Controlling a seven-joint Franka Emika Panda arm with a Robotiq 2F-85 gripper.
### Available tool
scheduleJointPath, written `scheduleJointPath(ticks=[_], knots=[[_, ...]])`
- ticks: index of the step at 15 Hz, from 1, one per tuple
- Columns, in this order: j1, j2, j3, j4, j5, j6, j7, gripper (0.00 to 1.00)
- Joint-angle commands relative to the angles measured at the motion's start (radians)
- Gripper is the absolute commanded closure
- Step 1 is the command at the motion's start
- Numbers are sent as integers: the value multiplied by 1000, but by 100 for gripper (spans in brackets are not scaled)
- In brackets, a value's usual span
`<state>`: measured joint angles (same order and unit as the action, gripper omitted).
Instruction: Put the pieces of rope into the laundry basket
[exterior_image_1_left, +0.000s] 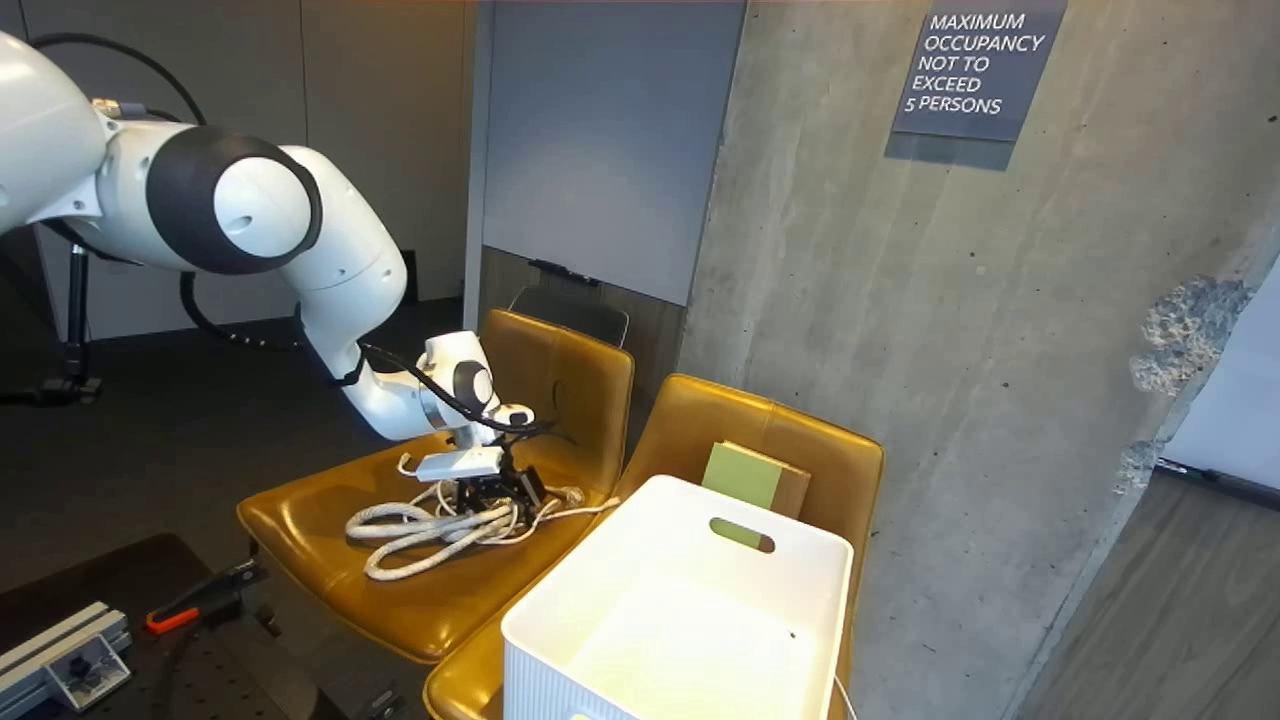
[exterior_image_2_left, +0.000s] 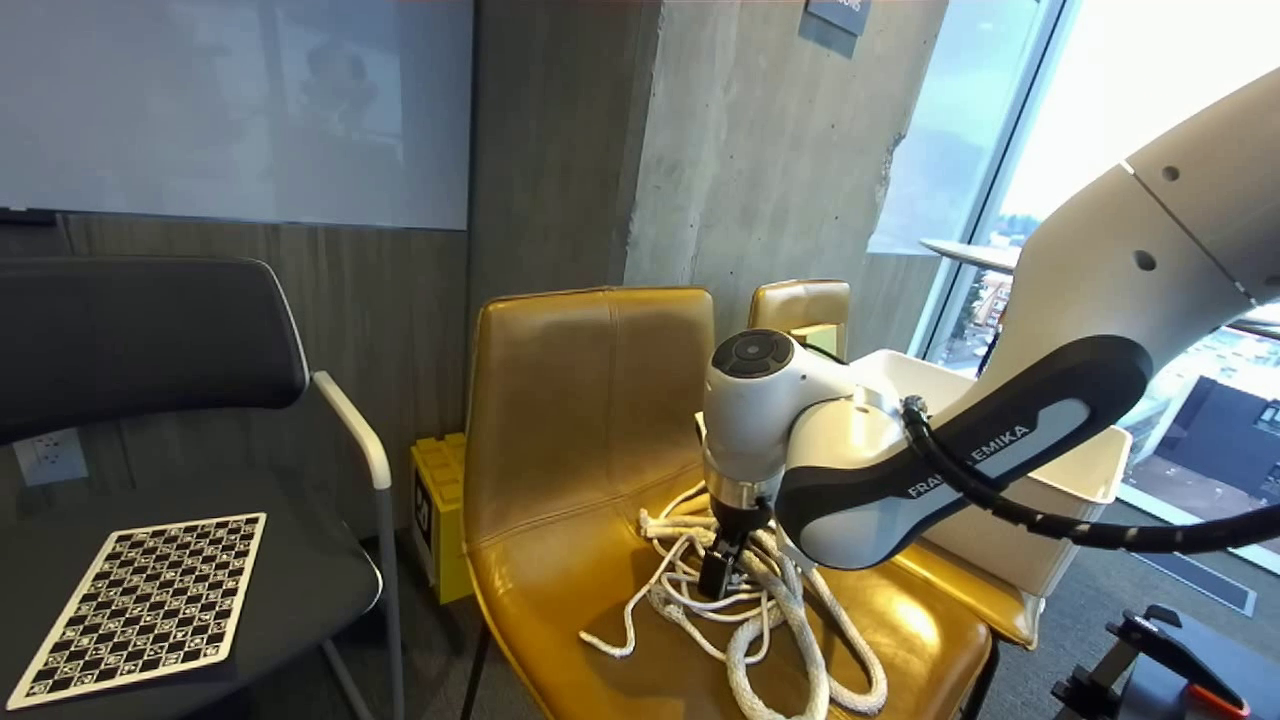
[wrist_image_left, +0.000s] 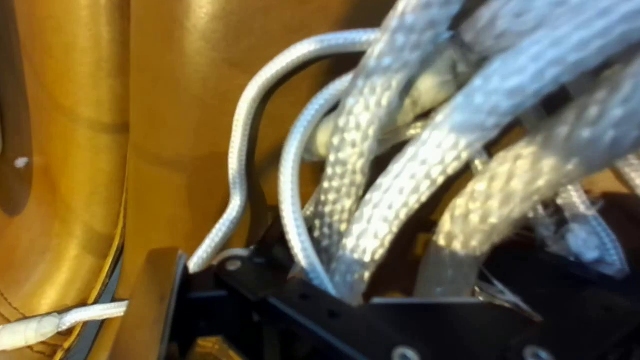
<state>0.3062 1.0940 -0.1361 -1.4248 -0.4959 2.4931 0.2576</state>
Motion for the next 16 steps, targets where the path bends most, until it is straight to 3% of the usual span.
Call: scheduleJointPath(ticks=[1,7,10,16], knots=[[6,35,0,21,37,-16,-50,32],[14,-41,12,-46,53,-4,-98,77],[-14,-91,13,-82,55,-5,-135,99],[-131,-293,41,-170,95,-71,-311,100]])
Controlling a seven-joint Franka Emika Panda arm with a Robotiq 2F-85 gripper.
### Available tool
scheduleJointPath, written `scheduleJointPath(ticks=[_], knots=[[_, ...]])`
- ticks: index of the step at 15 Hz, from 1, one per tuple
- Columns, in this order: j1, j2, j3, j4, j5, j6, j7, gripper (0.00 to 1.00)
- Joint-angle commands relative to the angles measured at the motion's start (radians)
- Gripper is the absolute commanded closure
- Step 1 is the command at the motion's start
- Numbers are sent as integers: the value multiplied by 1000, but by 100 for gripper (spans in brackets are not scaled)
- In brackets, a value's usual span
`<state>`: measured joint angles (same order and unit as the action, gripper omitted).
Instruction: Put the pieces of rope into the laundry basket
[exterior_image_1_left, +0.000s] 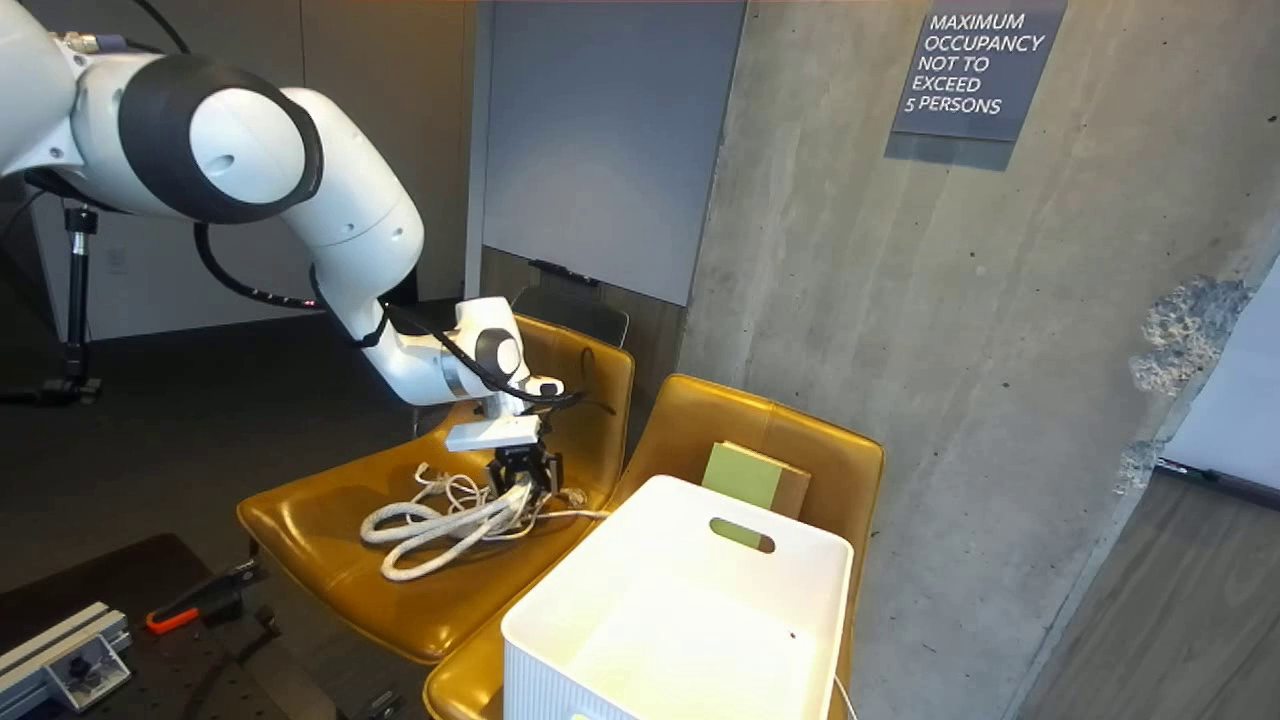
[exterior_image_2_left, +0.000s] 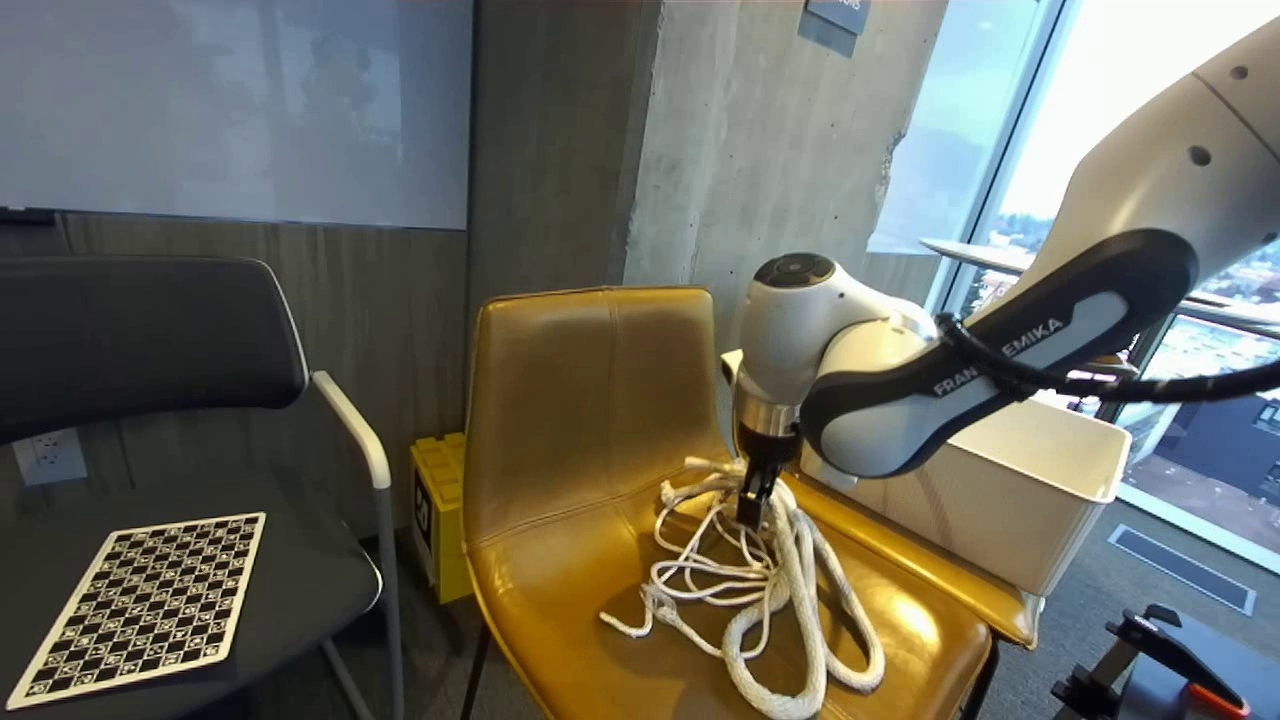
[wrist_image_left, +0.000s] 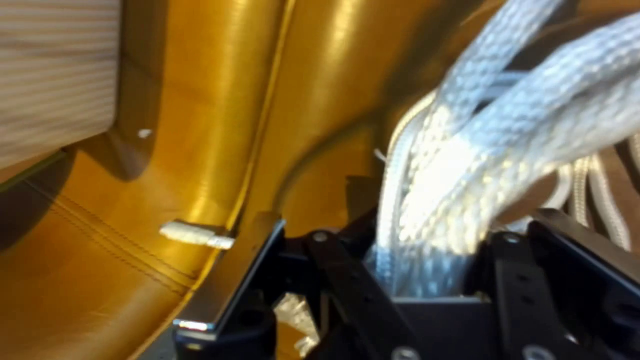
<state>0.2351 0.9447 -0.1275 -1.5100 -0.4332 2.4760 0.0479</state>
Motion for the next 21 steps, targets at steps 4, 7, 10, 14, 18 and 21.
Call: scheduleJointPath(ticks=[4,7,10,14,18,21], knots=[[-127,-334,80,-172,63,-91,-222,100],[-161,-469,104,-214,76,-98,-273,100],[-199,-568,111,-183,121,-164,-313,100],[-257,-643,93,-64,182,-275,-357,100],[-327,-654,64,132,225,-410,-396,100],[-385,-609,33,319,244,-526,-427,100]])
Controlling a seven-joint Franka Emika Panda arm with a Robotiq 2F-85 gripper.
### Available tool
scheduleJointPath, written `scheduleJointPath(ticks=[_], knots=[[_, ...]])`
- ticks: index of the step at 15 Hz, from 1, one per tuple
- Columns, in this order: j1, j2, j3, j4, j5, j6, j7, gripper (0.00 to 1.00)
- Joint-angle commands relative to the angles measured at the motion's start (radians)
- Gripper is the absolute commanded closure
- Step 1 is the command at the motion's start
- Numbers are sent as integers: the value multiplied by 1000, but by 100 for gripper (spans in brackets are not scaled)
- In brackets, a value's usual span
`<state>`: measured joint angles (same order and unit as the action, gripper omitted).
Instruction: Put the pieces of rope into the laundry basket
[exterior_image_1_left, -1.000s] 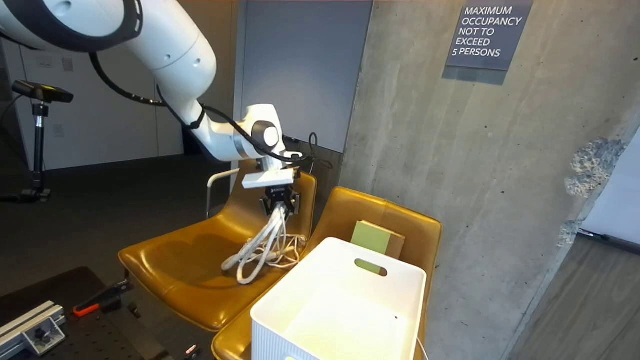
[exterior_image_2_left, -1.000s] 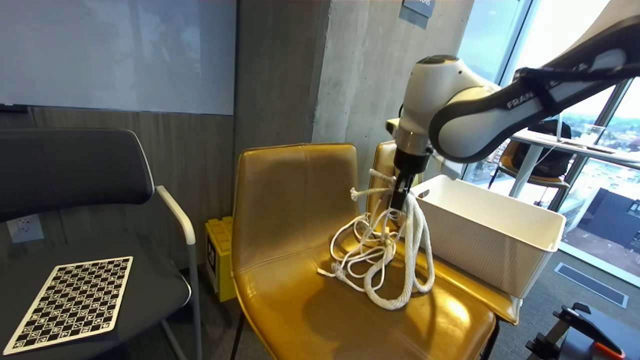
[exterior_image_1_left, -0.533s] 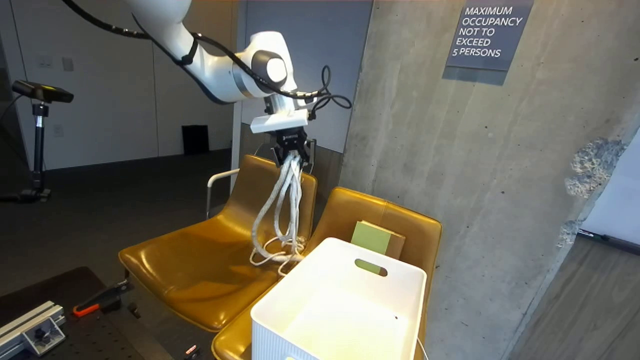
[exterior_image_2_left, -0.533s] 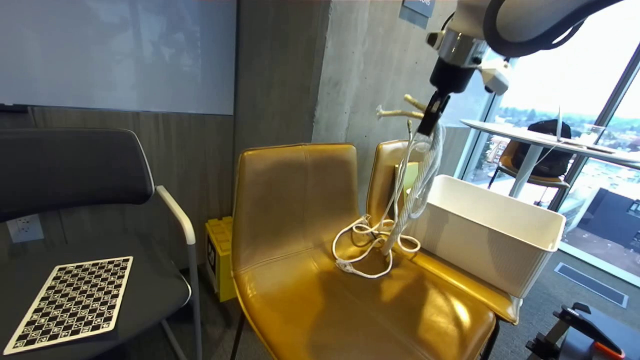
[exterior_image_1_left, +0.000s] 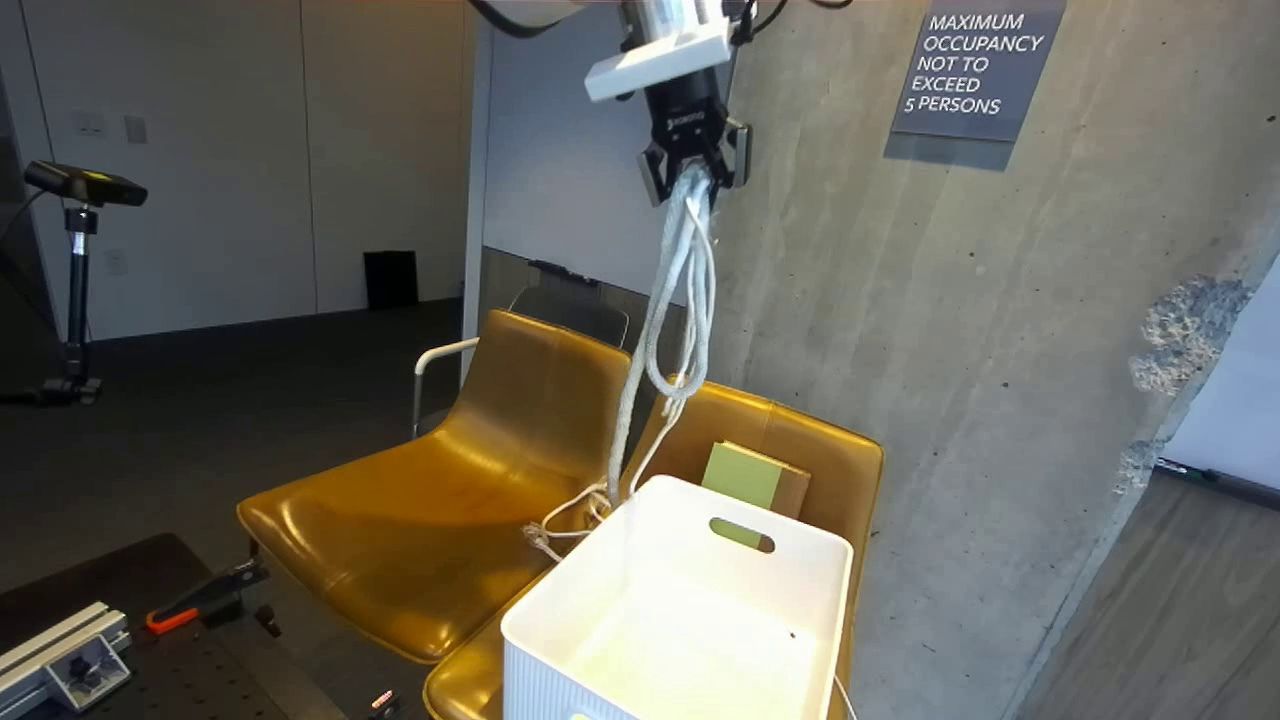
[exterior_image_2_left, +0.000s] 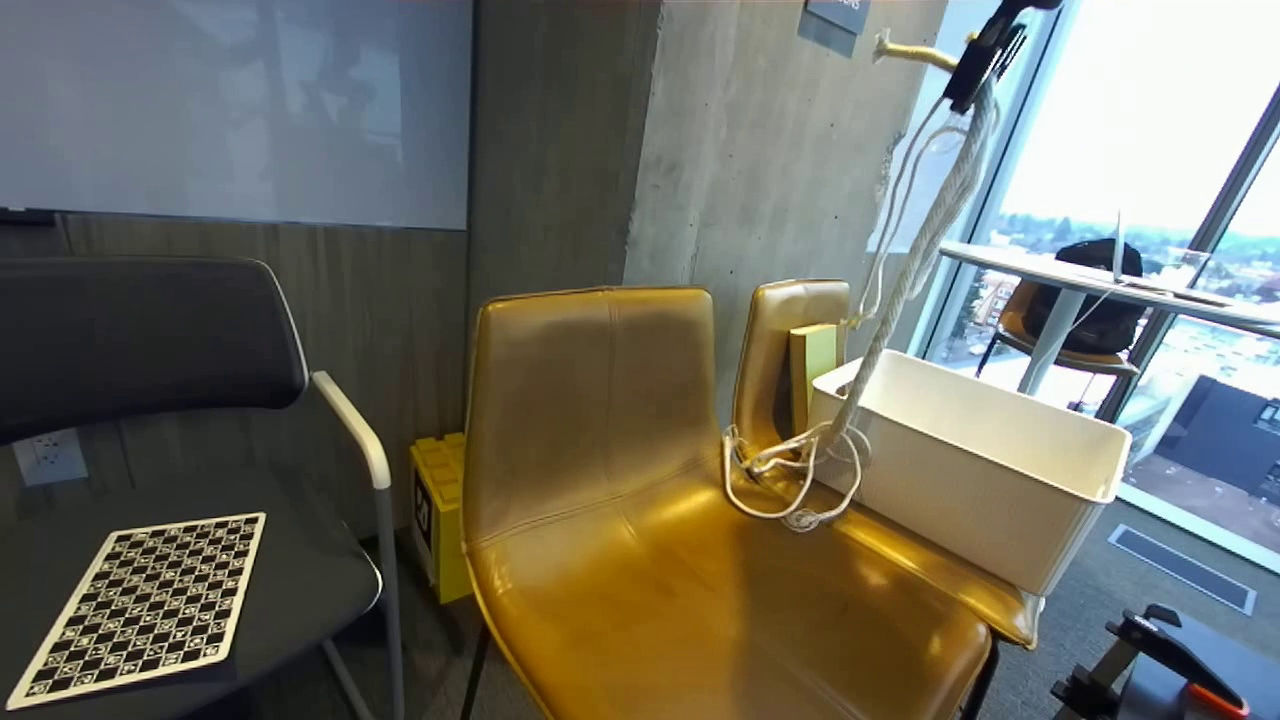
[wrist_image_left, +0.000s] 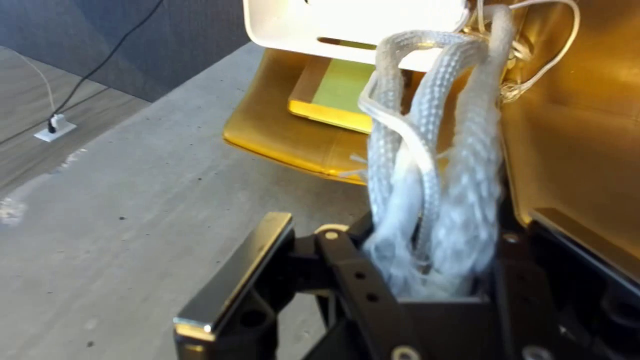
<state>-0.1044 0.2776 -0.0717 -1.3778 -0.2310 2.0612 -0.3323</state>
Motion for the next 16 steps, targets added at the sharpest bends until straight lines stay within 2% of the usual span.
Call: scheduleJointPath(ticks=[1,6,11,13,16], knots=[[-68,76,-32,242,50,-144,-62,100],[-195,198,-69,490,103,-278,-165,100],[-301,326,-63,709,138,-373,-220,100],[-314,365,-55,780,139,-408,-225,100],[-283,365,-35,747,132,-422,-229,100]])
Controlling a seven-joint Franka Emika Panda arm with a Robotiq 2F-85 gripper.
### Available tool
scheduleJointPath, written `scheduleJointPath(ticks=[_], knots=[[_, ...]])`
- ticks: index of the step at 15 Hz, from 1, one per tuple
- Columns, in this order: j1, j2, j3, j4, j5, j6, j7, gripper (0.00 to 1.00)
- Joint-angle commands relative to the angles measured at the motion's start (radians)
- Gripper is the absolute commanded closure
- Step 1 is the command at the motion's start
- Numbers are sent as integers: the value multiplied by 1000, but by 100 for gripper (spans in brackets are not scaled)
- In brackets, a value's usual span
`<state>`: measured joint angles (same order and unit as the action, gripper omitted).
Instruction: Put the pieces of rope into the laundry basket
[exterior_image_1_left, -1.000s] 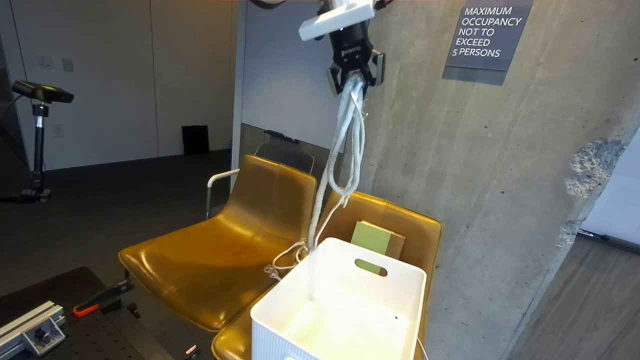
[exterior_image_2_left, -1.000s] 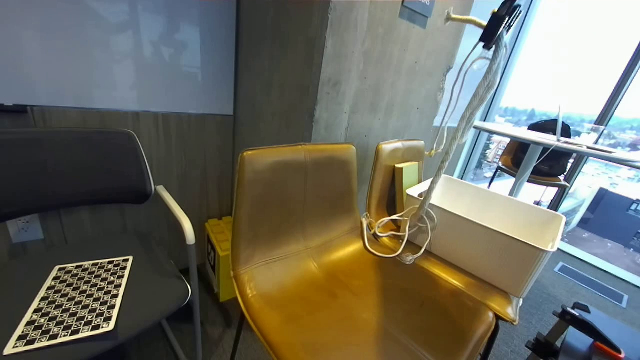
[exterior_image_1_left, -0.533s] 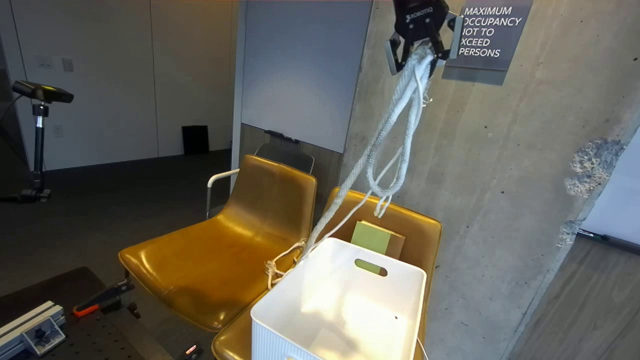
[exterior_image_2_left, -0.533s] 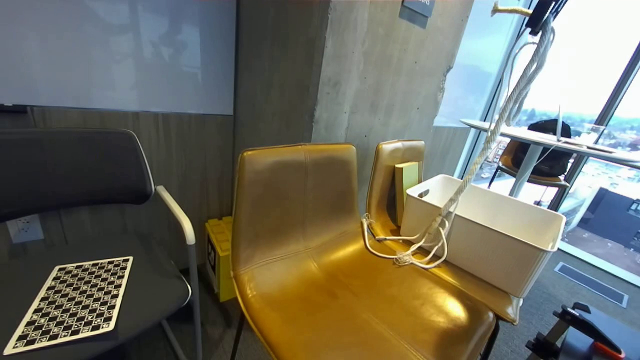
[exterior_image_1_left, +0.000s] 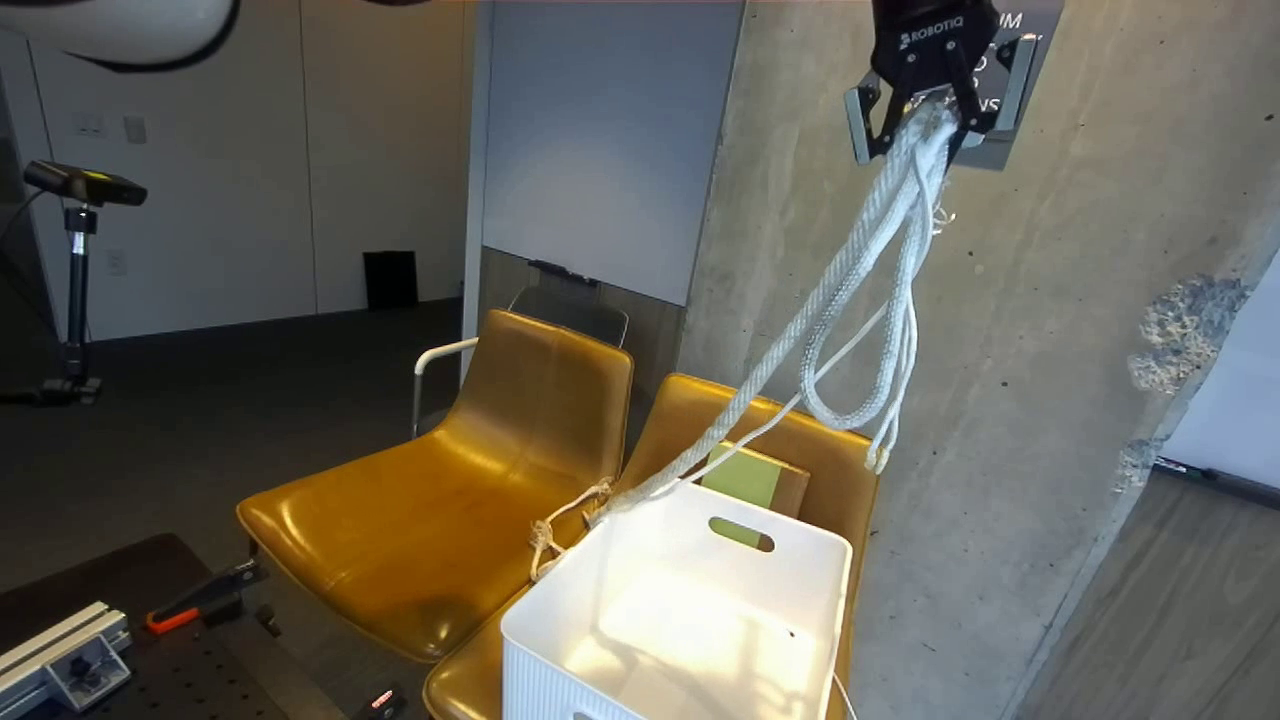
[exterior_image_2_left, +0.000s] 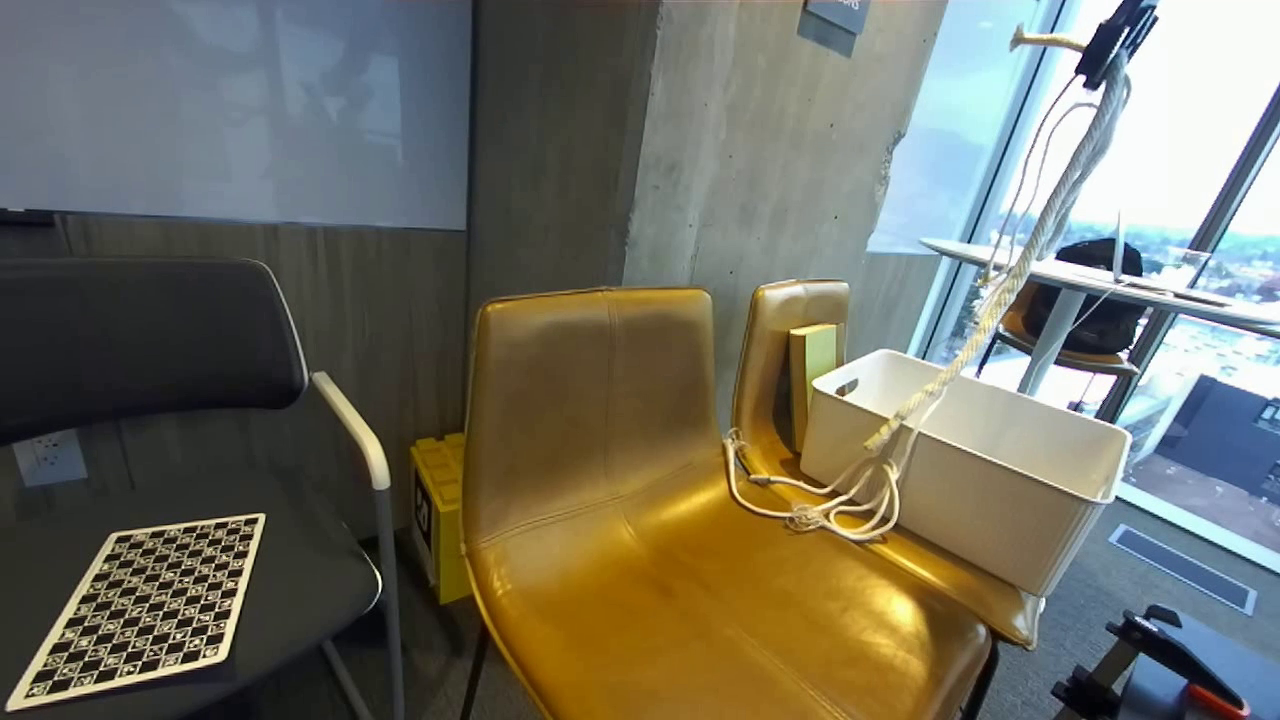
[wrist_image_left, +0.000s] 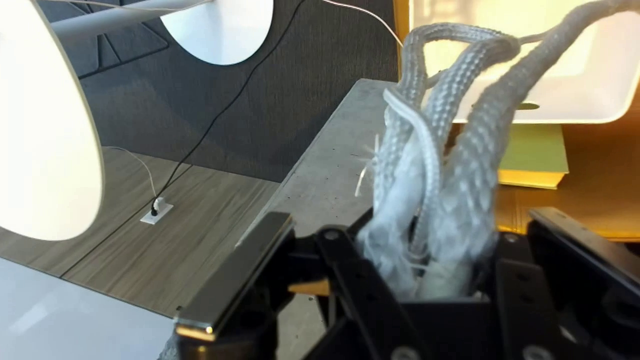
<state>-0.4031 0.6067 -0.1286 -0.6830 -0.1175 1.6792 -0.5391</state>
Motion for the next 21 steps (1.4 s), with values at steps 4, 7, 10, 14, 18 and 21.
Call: scheduleJointPath(ticks=[4,7,10,14,18,21], knots=[[61,48,59,-61,5,-5,-36,100],[78,70,55,-147,-13,31,-48,100],[77,82,41,-240,-41,90,-66,100],[68,87,27,-373,-73,177,-97,100],[67,45,37,-536,-91,294,-132,100],[76,-4,39,-666,-109,396,-159,68]])
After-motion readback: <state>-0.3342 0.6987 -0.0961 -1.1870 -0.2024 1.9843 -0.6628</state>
